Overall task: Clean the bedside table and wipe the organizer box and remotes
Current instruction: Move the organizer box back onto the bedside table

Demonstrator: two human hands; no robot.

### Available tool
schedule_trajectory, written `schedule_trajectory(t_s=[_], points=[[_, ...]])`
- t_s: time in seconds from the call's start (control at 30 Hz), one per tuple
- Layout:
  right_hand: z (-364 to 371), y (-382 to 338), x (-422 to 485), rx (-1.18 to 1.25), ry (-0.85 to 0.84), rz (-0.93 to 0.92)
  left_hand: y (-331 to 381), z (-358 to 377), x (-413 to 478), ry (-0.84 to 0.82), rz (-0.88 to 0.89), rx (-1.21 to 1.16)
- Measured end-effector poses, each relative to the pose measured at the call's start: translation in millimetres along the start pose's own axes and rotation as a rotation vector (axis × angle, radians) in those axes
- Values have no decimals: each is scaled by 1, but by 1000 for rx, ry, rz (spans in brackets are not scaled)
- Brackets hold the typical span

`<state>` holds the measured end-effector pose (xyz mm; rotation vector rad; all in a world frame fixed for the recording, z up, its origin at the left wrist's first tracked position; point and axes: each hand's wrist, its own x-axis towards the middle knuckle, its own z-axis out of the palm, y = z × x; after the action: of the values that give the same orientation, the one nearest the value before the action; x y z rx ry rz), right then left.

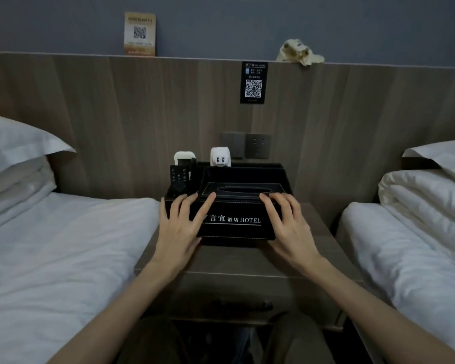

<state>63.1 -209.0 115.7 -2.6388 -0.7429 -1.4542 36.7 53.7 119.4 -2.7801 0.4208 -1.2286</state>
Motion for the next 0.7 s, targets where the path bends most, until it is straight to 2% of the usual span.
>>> schedule_trajectory(t_s=[0.5,0.7], points=[[26,-1,-17,84,-176,32,3,32,-15,-88,13,25],[22,9,-27,61,-311,-92,-3,37,-27,-79,85,7]])
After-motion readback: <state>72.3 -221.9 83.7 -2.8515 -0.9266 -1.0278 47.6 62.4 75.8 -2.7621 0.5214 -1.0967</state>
